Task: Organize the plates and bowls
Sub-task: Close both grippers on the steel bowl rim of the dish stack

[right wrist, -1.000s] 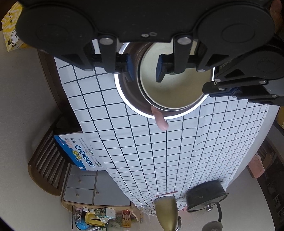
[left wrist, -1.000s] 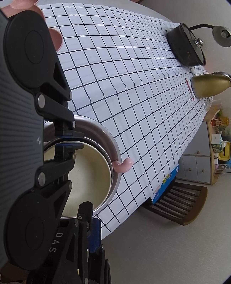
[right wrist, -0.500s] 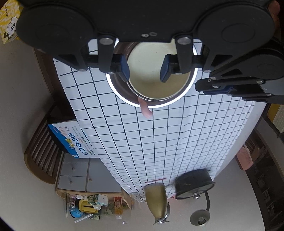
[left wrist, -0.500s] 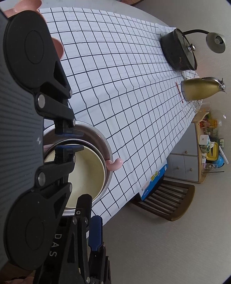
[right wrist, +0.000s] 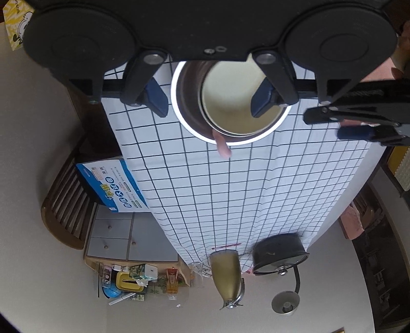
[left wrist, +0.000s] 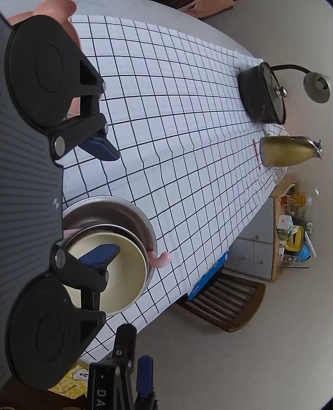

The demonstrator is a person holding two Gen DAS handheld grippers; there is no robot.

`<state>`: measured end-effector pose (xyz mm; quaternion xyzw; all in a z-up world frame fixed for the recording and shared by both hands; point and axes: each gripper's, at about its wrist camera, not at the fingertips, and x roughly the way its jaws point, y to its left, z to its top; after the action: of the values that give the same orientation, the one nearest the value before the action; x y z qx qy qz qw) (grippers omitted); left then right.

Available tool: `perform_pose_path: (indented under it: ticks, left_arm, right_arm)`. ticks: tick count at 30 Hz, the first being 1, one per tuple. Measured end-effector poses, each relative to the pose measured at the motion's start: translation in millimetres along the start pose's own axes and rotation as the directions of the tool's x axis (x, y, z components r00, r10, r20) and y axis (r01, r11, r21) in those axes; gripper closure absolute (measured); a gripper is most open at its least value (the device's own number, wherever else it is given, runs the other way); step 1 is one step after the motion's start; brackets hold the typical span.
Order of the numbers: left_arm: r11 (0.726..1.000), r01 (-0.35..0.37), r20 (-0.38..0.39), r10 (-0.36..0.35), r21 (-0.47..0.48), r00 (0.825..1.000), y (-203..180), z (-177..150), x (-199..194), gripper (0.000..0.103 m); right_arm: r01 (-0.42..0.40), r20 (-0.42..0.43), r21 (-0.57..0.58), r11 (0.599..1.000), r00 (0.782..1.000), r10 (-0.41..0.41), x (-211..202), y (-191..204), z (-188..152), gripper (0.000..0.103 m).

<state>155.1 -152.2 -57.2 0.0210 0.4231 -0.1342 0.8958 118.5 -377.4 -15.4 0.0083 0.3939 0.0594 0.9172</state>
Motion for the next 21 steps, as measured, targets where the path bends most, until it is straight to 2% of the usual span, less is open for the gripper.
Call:
perform_pose_path:
  ticks: [3,7,13,21]
  left_arm:
    - [1.0,-0.002,-0.033,0.002,-0.022,0.999,6.8,0.5,14.3,0.032]
    - [0.999,-0.026,-0.067,0.023,-0.043,0.998,13.6,-2.5,33.4,0.032]
    - [0.995,-0.064,-0.137,0.053,-0.081,0.989,17.7,-11.0,58.6,0.032]
    - [0.987,-0.08,-0.191,0.052,-0.139,0.98,20.5,-16.1,77.7,0.033]
  right_arm:
    - [-0.002,-0.01,0.006,1.0,1.0,0.002,5.8,-14.5,-3.9,0.019]
    - [0.012,-0.048,0.011,1.0,0.999,-0.011,20.8,-38.1,-10.2,0.018]
    - [0.004,-0.136,0.0,1.0,0.991,-0.004,48.7,-59.5,-21.5,0.022]
    - [-0.042,-0.237,-0.016,0.999,0.971,0.037,84.3,-61.0,-29.0,0.033]
